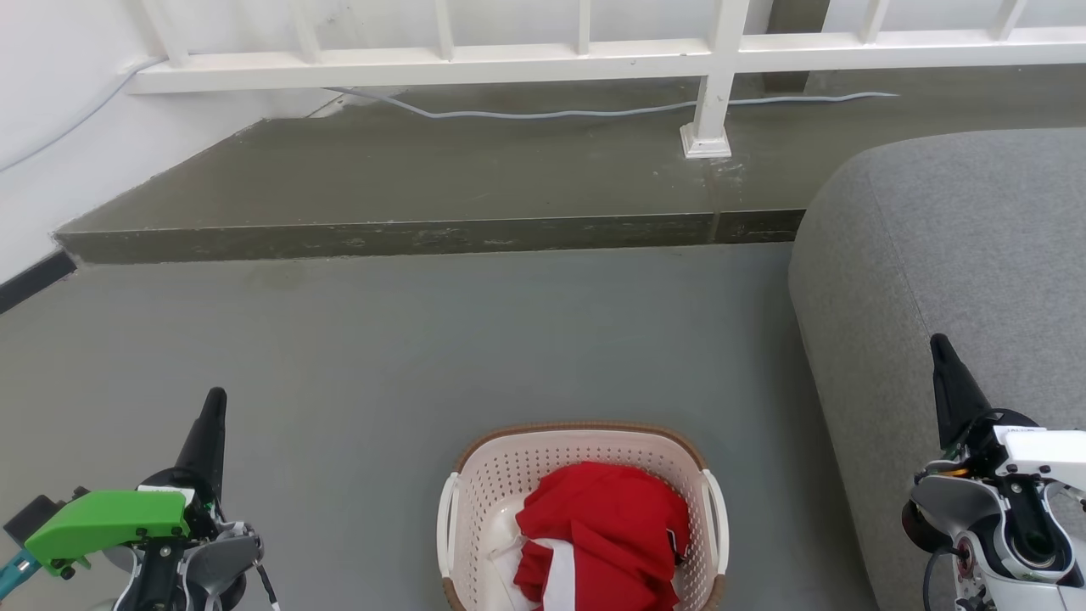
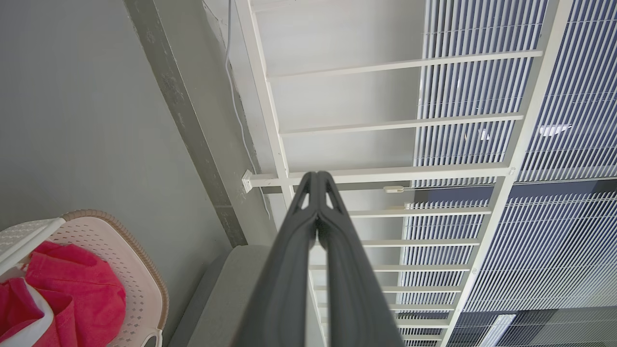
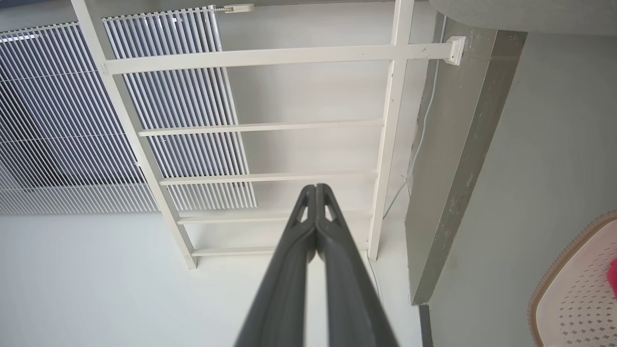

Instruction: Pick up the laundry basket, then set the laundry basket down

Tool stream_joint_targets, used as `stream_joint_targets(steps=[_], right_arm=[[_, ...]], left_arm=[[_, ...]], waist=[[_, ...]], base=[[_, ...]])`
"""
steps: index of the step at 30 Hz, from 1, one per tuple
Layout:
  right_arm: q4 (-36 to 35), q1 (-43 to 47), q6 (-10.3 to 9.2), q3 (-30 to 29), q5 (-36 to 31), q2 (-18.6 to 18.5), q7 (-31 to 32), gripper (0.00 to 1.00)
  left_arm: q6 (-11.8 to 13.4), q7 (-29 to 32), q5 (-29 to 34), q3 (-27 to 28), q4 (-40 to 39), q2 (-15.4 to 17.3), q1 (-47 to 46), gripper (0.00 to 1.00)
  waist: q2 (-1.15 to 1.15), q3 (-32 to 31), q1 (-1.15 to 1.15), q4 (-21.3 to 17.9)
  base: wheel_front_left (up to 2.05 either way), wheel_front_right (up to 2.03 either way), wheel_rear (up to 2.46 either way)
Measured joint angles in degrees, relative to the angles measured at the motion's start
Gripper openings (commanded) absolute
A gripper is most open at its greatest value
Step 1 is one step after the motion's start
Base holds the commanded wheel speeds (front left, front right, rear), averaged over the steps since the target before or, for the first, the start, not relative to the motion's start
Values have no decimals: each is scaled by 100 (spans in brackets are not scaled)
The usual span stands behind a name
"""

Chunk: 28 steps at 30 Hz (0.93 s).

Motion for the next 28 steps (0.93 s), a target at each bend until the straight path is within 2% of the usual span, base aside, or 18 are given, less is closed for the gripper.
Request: stream_joint_targets(steps=[28], right_arm=[[-11, 0, 0, 7, 19, 0, 0, 0]], left_arm=[[0, 0, 0, 2, -7, -1, 2, 0]], waist=[[0, 0, 0, 0]], base=[[0, 0, 0]])
